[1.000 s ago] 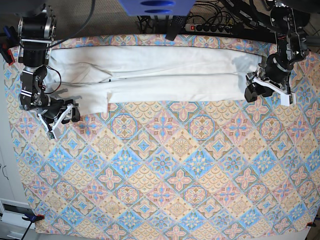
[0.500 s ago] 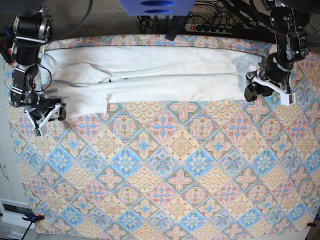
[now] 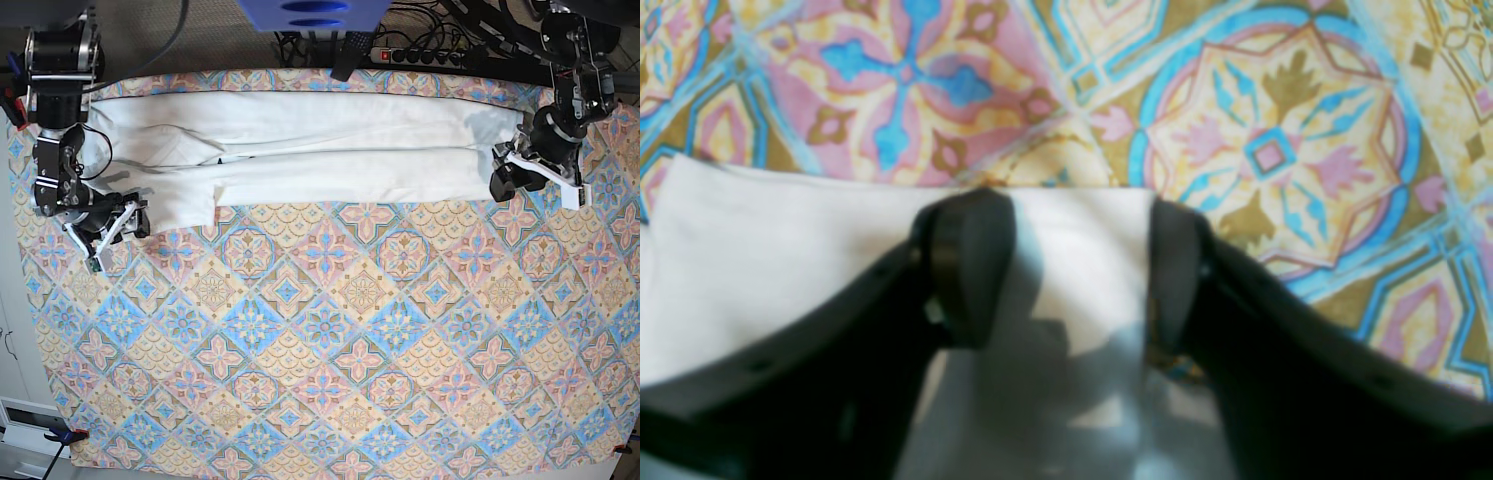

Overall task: Fold the T-shirt properly
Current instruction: 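Press the right gripper onto the folded strip's end to flatten it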

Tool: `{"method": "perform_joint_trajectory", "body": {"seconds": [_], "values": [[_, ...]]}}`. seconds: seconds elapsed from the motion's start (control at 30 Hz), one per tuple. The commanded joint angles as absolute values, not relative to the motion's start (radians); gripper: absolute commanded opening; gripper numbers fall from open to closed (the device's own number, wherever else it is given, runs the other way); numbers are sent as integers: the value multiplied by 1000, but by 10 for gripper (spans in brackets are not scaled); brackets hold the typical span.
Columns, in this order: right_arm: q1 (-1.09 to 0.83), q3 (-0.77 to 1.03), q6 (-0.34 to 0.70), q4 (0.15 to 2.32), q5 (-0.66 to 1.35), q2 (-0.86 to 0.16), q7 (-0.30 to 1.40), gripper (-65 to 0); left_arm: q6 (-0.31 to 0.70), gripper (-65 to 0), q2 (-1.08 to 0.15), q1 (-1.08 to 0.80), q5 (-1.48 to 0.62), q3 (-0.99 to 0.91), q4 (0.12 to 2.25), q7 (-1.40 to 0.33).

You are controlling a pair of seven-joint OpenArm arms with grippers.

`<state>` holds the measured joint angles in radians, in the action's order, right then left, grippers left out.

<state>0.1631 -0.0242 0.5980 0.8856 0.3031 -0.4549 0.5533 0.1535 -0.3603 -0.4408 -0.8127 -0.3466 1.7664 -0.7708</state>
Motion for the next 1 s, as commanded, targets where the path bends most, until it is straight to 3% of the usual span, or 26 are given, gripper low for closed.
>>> {"method": "perform_joint_trajectory", "body": {"seconds": [0.0,0.17,0.23,0.57,0.97], "values": [[165,-28,619,888,305,-463,587,-373,157,-234,-374,-438,-823,-352,1779,-754],[165,-18,619,891,306,-463,587,-581,157,-234,-374,-438,-823,-352,1779,-754],[165,-16,619,900,309,-463,588,-621,157,-234,-374,-438,-823,-352,1779,-754],[-33,217,621,1333,311,-458,768,-626,157,-236,-374,-438,-823,-352,1779,-754],[-348,340,621,1802,312,-389,911,-626,157,-238,-372,-438,-823,-352,1779,-754]]}}
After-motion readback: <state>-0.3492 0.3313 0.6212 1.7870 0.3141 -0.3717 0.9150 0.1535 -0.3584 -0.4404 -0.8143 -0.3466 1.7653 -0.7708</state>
